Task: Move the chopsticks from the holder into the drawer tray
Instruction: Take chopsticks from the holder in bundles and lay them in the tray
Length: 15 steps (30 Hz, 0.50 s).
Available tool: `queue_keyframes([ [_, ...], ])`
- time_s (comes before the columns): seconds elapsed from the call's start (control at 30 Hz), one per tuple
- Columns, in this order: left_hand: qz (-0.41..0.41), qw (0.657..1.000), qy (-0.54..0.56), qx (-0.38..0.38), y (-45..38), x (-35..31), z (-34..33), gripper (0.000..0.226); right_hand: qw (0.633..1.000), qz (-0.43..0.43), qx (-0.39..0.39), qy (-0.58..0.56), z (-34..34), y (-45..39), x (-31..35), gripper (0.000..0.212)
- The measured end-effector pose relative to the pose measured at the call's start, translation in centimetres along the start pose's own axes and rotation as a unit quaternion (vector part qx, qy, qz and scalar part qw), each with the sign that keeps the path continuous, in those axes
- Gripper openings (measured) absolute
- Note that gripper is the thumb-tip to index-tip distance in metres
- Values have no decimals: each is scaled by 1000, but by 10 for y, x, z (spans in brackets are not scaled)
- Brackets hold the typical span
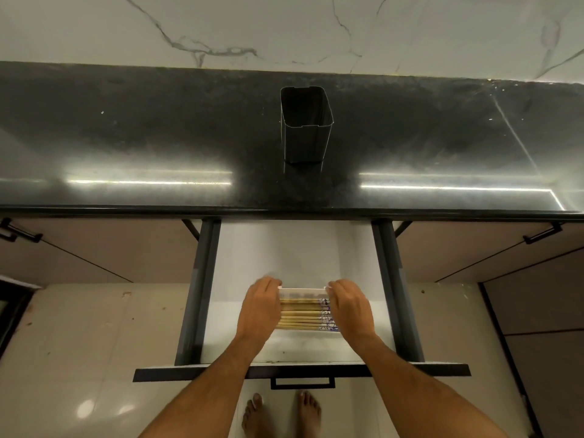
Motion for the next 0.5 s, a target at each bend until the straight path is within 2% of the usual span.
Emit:
queue_keyframes([
  [0.07, 83, 994, 54, -56, -2, 3, 14, 26, 992, -119, -34, -36, 6, -1, -12, 15],
  [0.13, 203, 970, 105, -81, 0, 13, 20, 28, 961, -265, -21, -70, 4, 1, -26, 23],
  [0.2, 345, 921, 160, -81, 6, 29, 14, 27, 920, -378, -1, -107, 0, 8, -37, 29],
  [0.27, 472, 857, 193, -68, 14, 45, 4, 26, 876, -457, 12, -150, -4, 16, -43, 37],
  [0.3, 514, 833, 199, -49, 18, 48, -1, 25, 858, -485, 25, -164, -7, 20, -44, 38],
  [0.37, 552, 807, 209, -15, 23, 49, -8, 25, 839, -512, 48, -178, -13, 27, -44, 37],
  [0.5, 583, 776, 241, -15, 24, 46, -11, 25, 838, -517, 57, -164, -19, 28, -38, 33],
])
Point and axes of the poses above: each hand's wrist, its own y-axis away from the middle knuckle, its own z-axis out of the back of the hand, x = y × z, the point moved 5 cm from there along -y, towards the middle knuckle, and after that the axes turned 9 degrees about -x, right-handed, at the moved point
